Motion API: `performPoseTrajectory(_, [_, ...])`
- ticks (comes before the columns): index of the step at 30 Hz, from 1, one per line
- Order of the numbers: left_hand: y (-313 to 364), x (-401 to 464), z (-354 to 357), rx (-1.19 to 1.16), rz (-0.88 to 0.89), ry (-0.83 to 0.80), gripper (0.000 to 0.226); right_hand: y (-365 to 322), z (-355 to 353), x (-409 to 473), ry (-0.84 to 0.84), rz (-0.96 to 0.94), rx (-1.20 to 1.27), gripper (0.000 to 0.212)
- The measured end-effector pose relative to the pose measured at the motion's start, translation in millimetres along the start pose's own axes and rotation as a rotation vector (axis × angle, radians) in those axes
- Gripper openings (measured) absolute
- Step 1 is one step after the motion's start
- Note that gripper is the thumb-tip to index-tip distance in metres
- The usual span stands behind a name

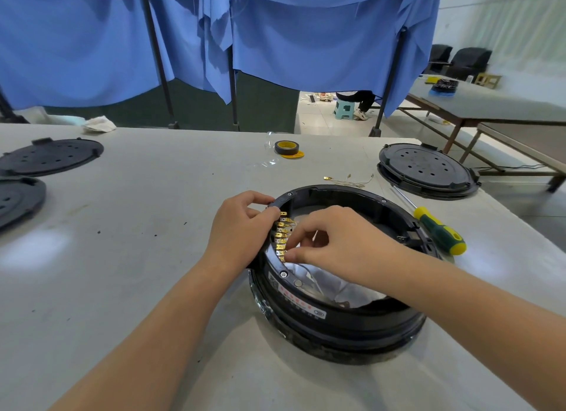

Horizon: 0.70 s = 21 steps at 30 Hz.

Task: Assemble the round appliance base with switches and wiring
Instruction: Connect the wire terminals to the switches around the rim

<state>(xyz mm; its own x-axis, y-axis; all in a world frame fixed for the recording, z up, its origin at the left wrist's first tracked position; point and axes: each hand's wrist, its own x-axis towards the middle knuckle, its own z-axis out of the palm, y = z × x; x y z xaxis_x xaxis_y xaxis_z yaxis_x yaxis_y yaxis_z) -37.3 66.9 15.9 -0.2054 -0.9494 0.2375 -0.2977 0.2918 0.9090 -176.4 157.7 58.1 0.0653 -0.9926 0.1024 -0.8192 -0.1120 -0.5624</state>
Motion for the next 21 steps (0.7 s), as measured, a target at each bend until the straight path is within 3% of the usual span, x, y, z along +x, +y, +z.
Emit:
performPoseTrajectory(5, [0, 0, 1, 0.0, 0.009, 0.003, 0.01, -6, 10, 3, 0.031, -0.047, -0.106, 0.006])
performPoseTrajectory(11, [0, -1, 2, -0.012, 0.022, 0.02, 0.01, -7, 14, 2, 0.071, -0.066, -0.14, 0.022])
performPoseTrajectory(21, [0, -1, -2, -0.023, 0.033, -0.018, 0.009, 5, -22, 7, 0.056, -0.036, -0.032, 0.003])
